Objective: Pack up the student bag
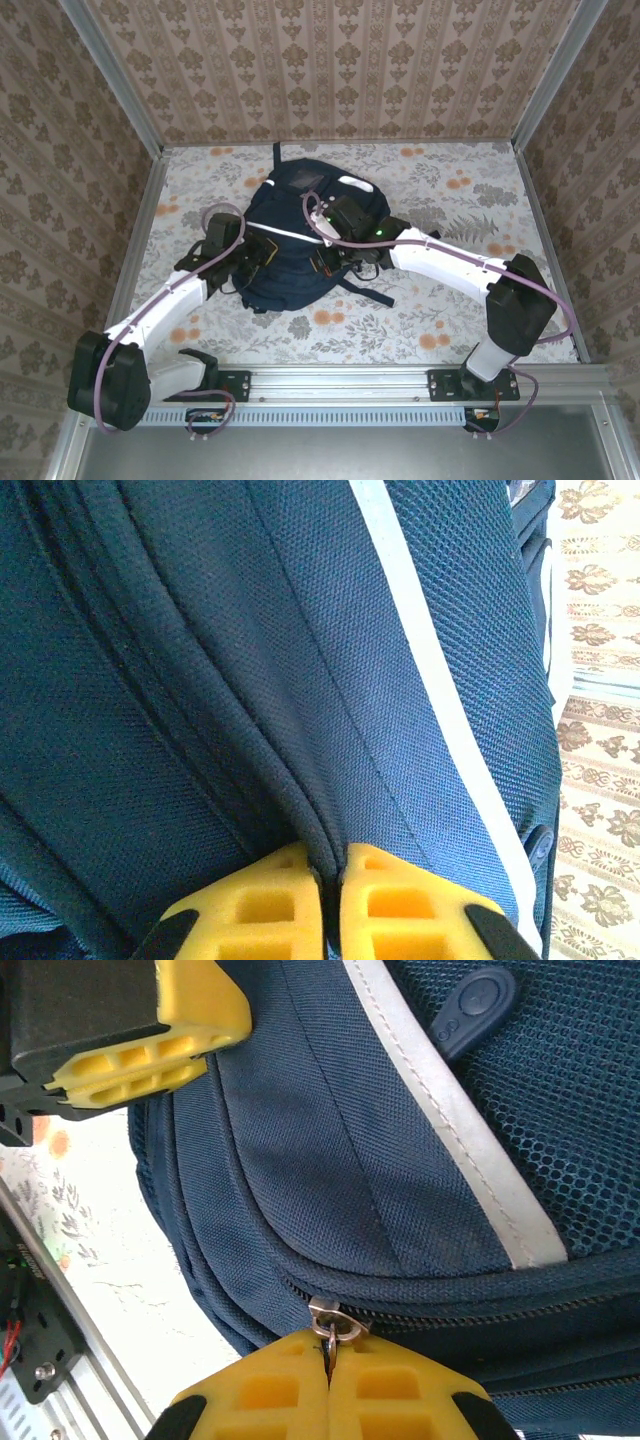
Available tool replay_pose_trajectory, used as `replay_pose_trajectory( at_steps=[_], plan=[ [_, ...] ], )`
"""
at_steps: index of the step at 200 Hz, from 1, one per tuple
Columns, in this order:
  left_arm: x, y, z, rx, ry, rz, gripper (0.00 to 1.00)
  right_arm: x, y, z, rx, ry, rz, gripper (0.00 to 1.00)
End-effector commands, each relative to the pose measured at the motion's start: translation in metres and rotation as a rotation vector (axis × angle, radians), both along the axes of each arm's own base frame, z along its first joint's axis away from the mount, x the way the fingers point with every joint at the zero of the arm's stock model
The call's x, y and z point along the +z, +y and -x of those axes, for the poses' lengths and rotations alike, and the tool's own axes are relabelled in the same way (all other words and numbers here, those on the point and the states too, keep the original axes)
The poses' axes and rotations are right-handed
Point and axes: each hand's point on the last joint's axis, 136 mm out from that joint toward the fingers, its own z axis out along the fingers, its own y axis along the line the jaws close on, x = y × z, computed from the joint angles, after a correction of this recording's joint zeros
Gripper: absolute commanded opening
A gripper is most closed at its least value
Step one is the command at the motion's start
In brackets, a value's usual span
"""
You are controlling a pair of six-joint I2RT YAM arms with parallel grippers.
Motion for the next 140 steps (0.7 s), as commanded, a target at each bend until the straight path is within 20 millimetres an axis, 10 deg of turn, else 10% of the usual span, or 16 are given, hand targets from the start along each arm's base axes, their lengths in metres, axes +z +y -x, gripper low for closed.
replay_pose_trajectory(
  at_steps=[1, 140],
  plan=[
    [-0.020, 0.012, 0.007, -0.001, 0.029, -0.096, 0.01, 0.013, -0.022, -0.007, -0.039, -0.065, 0.024, 0.00],
    [-0.001, 0.006, 0.006, -0.071, -0.043, -0.075, 0.00, 0.003, -0.113, -0.067, -0.487, 0.010, 0.119, 0.00]
  ],
)
